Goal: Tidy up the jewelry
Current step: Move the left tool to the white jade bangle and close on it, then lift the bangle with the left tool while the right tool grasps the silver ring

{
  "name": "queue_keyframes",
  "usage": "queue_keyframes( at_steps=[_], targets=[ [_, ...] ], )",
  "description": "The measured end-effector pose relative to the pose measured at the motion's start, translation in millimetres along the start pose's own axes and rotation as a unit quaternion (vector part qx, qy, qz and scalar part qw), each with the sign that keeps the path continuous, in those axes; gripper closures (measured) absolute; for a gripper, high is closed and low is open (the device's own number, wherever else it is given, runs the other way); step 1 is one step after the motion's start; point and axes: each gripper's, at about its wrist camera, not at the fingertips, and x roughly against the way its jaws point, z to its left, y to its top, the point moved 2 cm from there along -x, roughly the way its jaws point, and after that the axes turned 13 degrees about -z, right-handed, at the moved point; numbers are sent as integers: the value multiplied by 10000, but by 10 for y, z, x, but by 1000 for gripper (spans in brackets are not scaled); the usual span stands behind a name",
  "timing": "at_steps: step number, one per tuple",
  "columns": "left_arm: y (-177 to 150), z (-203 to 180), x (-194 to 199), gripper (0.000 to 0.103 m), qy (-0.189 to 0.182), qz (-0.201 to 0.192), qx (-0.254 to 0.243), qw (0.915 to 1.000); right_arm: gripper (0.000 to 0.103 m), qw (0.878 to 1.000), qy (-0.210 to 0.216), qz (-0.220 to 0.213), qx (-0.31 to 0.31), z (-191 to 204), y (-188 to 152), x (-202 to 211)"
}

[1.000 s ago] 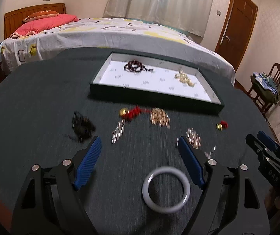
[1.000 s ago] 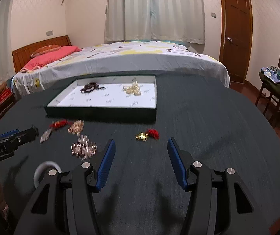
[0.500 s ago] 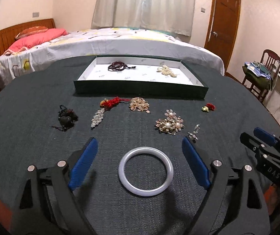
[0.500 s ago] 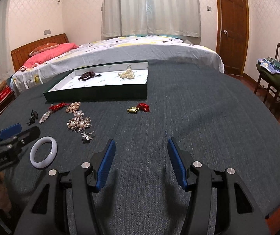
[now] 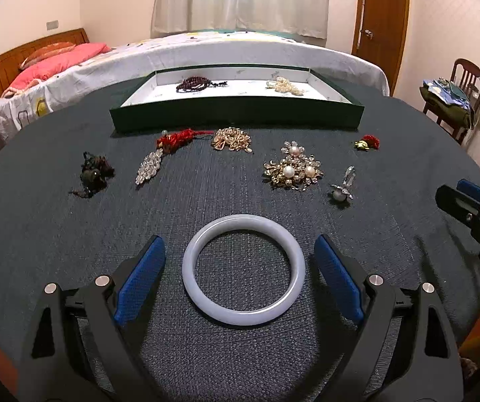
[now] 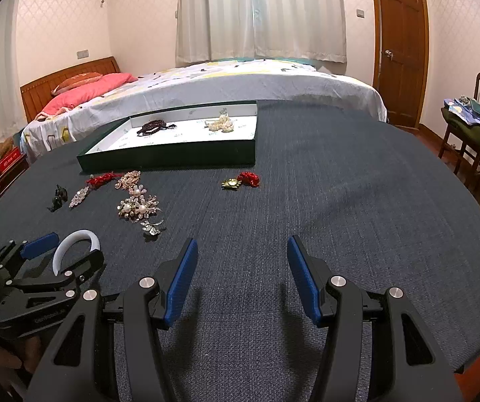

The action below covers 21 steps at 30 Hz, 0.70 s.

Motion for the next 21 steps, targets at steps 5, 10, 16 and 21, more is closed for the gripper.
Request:
queue_keyframes(
  at_steps=[5, 10, 16, 21],
  targets=[
    [-10, 19, 12, 34, 1, -28, -9, 10000, 48, 10000, 0, 28, 7, 0, -15, -10],
    [17, 64, 35, 34, -51, 37, 51, 10000, 48, 10000, 30, 43, 4, 22, -3, -21],
    [195, 301, 128, 34, 271, -173, 167, 9993, 48, 9997, 231, 86, -31, 178, 52, -99],
    [333, 566, 156, 34, 589, -272, 371, 9972, 48, 9986, 493, 182, 44, 418, 103, -226]
  ],
)
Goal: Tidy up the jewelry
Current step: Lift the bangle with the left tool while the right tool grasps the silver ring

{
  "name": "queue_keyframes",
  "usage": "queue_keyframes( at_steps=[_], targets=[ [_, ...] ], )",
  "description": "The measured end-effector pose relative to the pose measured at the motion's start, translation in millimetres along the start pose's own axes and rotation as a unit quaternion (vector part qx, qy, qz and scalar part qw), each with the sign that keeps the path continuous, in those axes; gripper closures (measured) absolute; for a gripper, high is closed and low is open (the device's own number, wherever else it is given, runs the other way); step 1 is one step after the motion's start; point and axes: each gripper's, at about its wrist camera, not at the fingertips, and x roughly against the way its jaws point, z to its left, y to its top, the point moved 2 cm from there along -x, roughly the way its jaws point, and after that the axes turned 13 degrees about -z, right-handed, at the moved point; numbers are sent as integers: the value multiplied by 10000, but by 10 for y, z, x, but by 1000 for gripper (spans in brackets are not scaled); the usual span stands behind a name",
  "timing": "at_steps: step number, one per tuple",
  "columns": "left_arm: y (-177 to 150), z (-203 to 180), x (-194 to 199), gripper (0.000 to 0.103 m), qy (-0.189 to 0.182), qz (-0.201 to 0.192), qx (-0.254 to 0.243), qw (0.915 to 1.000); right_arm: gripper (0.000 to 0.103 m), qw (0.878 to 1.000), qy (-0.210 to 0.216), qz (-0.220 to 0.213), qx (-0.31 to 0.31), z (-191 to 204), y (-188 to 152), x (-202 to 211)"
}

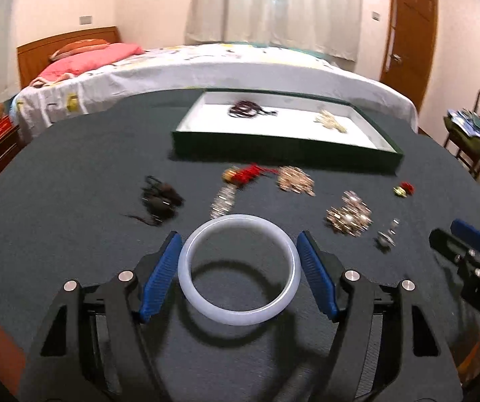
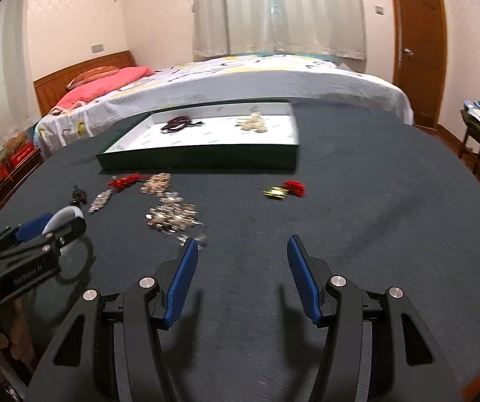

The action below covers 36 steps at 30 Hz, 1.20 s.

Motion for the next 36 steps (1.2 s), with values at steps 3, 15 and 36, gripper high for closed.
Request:
queue_keyframes(
  at_steps=[3, 15, 36],
  targets=[
    [36, 100, -22, 34, 113, 1, 60, 9999, 48, 9999, 49, 163, -13, 79, -5, -118],
    [45, 259, -127, 34, 279, 110, 135, 9995, 48, 9985, 38, 543, 97, 193, -27, -424],
    [41, 360, -178, 34, 384, 184, 209, 9989, 76, 9972, 54, 680, 293, 230, -61, -476]
  ],
)
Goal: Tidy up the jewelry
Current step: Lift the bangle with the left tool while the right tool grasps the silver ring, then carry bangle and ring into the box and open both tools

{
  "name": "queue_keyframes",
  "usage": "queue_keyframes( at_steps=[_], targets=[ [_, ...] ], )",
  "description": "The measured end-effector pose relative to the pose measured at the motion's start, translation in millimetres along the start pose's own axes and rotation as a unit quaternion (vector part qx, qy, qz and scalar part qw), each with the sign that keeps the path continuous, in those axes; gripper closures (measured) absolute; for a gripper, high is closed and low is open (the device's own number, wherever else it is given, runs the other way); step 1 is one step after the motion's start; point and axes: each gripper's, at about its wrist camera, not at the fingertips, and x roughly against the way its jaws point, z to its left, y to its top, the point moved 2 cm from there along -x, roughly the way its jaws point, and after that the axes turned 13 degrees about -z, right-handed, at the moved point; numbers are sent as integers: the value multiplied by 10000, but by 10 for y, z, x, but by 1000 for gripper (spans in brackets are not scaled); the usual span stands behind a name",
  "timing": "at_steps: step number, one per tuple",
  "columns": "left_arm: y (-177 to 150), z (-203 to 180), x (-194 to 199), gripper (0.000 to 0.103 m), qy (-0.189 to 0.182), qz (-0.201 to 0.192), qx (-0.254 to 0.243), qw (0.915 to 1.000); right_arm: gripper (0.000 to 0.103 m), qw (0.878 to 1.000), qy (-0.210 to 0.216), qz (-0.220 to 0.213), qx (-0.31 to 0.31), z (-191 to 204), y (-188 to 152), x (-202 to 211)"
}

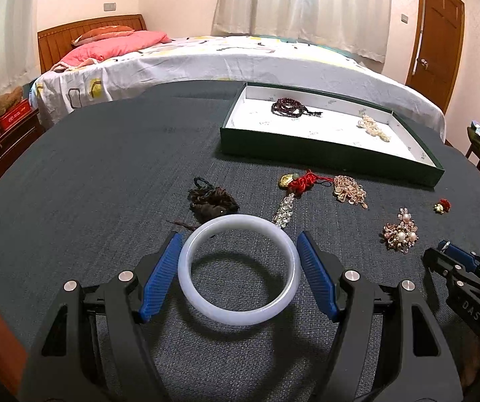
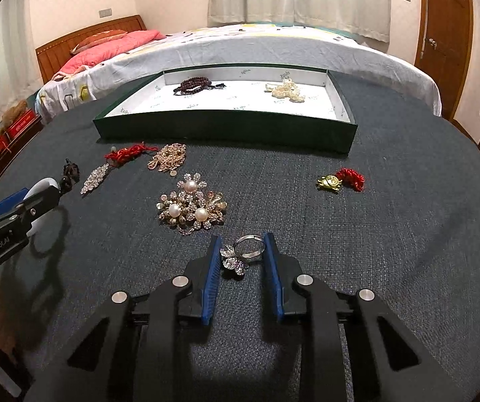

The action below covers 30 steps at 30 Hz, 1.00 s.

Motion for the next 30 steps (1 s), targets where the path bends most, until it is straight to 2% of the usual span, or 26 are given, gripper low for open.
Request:
queue_keyframes(
  at_steps=[10, 17, 24, 30],
  targets=[
    [18, 30, 7, 34, 26, -5, -11, 10000, 76, 9999, -30, -43, -85, -62, 25, 41],
    [139, 28, 50, 34, -13, -64, -10, 10000, 76, 9994, -28, -323, -144, -157, 251, 174],
    [571, -104, -70, 34, -297, -236, 55, 9993, 76, 9966, -36, -809, -149, -327, 768, 122],
    [1008, -337, -485, 34, -492, -363, 127, 9980, 76, 9933, -83, -1149, -48, -452, 1253, -160]
  ],
)
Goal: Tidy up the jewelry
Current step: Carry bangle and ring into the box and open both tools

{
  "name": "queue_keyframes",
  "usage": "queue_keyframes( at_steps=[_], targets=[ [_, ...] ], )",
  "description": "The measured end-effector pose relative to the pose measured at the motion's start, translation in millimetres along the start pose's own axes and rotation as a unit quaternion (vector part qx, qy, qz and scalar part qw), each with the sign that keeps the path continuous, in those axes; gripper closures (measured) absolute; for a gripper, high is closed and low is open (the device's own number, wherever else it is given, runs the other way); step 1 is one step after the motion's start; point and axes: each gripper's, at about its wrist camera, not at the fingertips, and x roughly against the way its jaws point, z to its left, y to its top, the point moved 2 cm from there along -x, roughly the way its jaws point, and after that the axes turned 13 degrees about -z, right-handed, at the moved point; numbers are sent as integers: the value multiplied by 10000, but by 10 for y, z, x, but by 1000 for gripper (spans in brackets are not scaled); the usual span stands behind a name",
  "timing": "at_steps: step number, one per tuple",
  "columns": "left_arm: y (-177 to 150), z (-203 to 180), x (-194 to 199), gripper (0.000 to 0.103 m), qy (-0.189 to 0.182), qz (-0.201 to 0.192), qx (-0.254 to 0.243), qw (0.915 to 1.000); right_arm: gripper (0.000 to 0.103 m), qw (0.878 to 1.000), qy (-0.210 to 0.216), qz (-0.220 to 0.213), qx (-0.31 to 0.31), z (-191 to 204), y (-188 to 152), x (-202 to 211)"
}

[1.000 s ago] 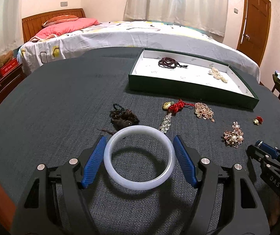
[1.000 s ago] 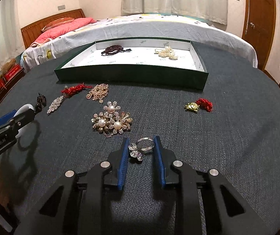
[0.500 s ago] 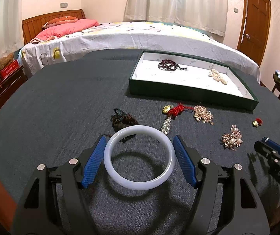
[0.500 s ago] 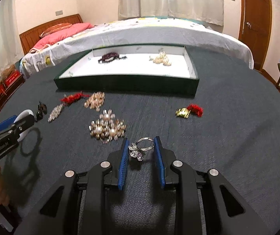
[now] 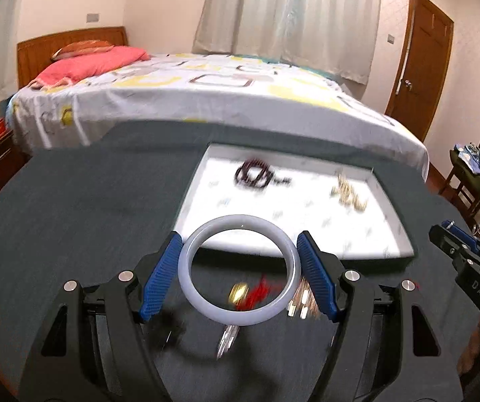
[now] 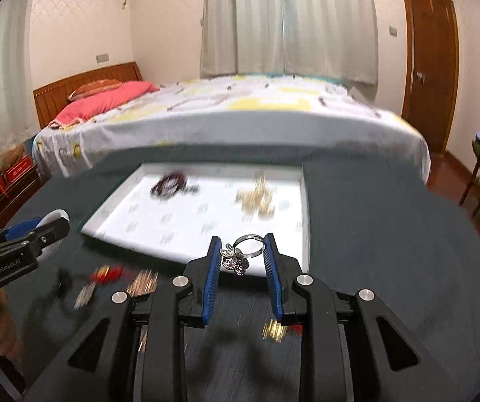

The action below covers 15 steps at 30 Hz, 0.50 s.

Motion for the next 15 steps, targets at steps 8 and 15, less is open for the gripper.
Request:
queue_keyframes(
  at_steps=[8, 15],
  targets=[
    [277, -401, -965, 34, -142, 293, -134, 9994, 76, 9995, -5, 317, -39, -165, 141, -828],
    [231, -624, -1699, 34, -129, 902, -407, 9950, 76, 9943, -119, 1057, -117, -314, -16, -1458]
  ],
)
